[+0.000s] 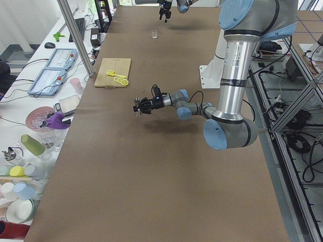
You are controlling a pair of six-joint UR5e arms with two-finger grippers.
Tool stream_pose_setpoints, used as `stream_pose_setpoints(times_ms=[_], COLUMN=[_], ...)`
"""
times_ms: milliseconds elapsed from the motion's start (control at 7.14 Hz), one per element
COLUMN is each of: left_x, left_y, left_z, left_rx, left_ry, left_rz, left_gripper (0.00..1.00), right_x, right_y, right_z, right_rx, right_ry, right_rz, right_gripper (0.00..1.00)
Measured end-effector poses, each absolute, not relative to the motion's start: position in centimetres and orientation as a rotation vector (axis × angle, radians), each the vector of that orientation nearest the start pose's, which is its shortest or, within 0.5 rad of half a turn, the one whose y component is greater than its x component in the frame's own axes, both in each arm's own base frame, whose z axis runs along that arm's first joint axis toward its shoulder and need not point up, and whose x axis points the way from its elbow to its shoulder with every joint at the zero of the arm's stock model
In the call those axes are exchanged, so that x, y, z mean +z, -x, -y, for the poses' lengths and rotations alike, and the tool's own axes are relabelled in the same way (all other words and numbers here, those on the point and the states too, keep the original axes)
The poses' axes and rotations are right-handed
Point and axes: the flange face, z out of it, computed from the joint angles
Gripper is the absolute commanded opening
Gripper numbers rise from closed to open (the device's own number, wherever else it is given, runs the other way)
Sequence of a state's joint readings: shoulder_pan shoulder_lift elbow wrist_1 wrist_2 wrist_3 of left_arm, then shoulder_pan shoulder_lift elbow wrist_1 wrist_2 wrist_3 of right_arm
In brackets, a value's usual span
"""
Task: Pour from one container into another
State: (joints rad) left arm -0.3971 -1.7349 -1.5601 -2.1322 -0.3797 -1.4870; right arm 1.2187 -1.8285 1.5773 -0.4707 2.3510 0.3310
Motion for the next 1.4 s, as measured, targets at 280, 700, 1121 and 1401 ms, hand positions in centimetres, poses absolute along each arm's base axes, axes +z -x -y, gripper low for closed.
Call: stream_pose_setpoints(times_ms=[280, 700, 1121, 1401], left_x=[49.2, 49.5, 50.9, 51.7], left_y=[-42.3, -42.5, -43.4, -44.5], left_z=[44.8, 47.0, 46.6, 45.6], left_rx=[-0.789, -0.895, -0.915, -0.928], left_ry=[-1.276, -1.203, -1.12, -1.084], left_rz=[-0.322, -0.345, -0.354, -0.355], left_gripper=[0.0, 0.0, 0.0, 0.0], right_x=[62.4, 63.5, 64.4, 64.4], right_y=[4.8, 1.0, -3.1, -3.8], right_z=[39.0, 38.8, 40.1, 40.3], right_rx=[-0.187, -0.033, 0.038, 0.059], right_ry=[-0.267, -0.01, 0.12, 0.148], right_rz=[0.935, 0.821, 0.673, 0.658], right_gripper=[1.0, 1.0, 1.0, 1.0])
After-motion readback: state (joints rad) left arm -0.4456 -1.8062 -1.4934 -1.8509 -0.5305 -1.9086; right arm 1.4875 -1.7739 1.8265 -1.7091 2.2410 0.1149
